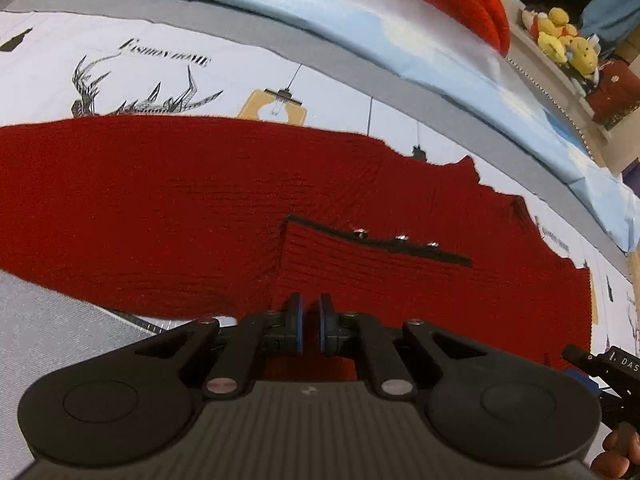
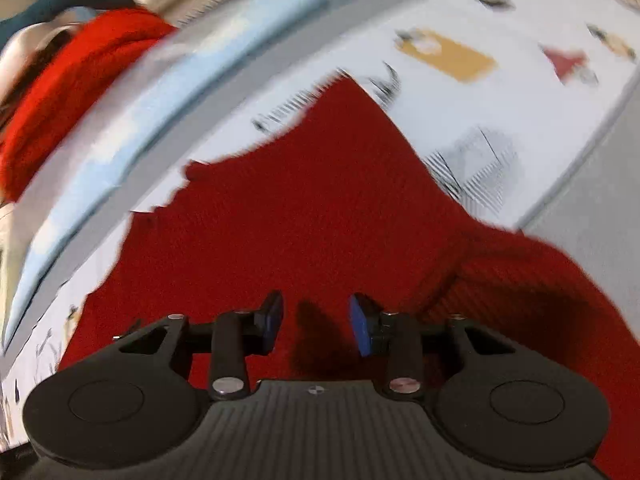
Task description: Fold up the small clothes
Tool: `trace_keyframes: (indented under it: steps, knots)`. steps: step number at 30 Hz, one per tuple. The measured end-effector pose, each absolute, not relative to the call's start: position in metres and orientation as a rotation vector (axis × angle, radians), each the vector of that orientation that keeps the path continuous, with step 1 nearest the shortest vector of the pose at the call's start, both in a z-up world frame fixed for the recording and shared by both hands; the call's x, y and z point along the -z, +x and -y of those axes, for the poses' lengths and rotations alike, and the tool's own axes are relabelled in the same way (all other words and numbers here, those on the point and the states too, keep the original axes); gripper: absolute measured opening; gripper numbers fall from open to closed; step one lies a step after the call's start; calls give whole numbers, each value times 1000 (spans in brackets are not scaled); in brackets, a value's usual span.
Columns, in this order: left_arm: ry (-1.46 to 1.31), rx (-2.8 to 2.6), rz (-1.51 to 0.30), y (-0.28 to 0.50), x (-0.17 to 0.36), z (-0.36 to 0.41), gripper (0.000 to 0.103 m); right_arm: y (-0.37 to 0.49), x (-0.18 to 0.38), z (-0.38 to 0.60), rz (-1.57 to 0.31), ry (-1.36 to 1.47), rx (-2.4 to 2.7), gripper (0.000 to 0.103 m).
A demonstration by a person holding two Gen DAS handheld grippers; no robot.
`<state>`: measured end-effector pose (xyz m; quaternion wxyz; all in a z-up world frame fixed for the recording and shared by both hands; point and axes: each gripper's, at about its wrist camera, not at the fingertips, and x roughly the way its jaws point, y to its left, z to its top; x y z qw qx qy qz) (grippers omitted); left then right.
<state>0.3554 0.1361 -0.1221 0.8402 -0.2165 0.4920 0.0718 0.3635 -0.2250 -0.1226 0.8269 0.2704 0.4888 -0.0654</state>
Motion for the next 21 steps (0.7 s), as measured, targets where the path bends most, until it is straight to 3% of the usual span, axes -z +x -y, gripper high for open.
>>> trace_keyframes:
  steps: [2,4,6,7,21]
  knots:
    - [-470,-160,-1064,355,125,-139,8,363,126,222,-1045,554,124,48]
    - [-508,-165,-1060,354,122,-145,10,364,140,229,-1116,614,139,46]
    - [-533,-190,-1047,353,116,-154,36,364,136,231,-1110,629,157,45]
    - [-550,-208,-1035,352,112,-159,40,365,132,228,-1114,609,158,46]
    - [-635,-498,-1002,320,105,-273,41,346,106,201,-1138,560,39,49]
